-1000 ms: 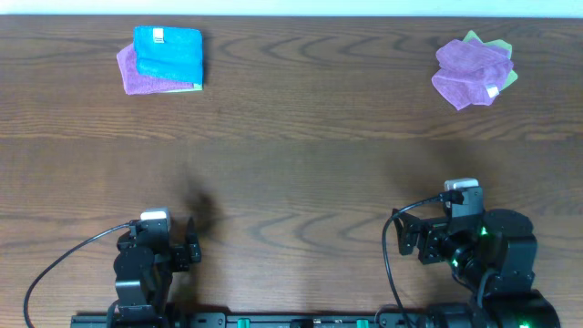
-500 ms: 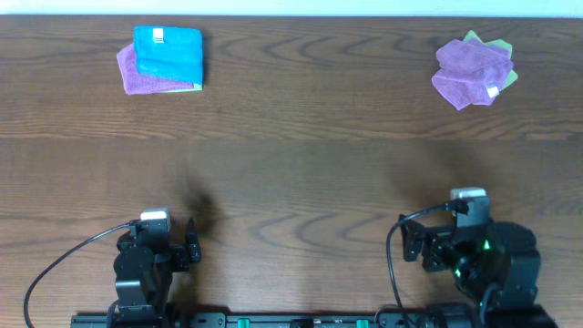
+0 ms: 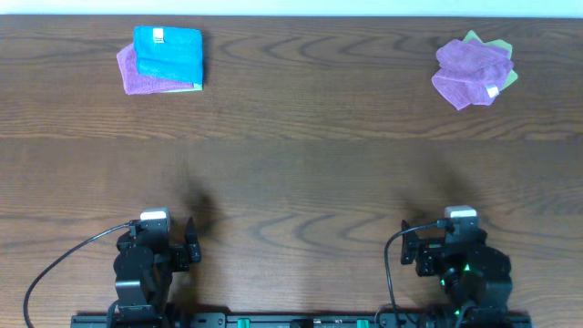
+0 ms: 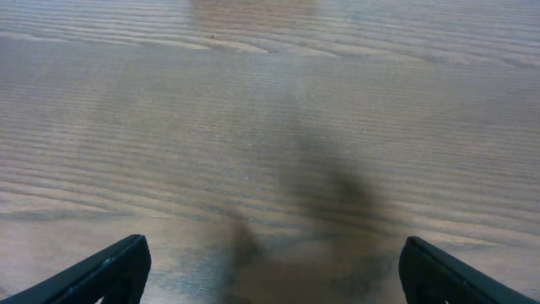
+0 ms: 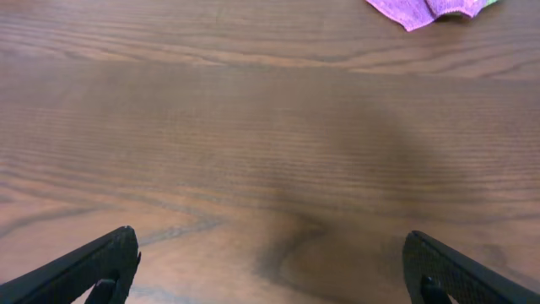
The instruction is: Fold the cloth
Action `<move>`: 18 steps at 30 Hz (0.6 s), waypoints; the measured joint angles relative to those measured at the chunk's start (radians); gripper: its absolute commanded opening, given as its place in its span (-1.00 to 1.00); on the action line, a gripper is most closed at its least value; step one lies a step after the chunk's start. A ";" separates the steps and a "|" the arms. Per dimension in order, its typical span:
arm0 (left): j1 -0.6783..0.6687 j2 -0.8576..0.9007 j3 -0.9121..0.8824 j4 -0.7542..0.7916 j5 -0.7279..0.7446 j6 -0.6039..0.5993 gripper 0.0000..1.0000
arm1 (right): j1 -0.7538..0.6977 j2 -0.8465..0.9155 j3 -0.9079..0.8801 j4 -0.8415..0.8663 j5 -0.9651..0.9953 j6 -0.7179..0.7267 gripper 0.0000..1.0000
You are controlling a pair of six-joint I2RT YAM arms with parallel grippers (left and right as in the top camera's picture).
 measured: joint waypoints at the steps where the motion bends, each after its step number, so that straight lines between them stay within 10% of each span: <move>1: 0.000 0.000 0.000 0.000 0.000 0.000 0.91 | -0.003 -0.010 -0.014 0.002 0.001 -0.002 0.98; 18: 0.000 0.000 0.000 0.000 -0.004 0.000 0.91 | -0.015 -0.078 -0.108 0.023 0.011 -0.006 0.98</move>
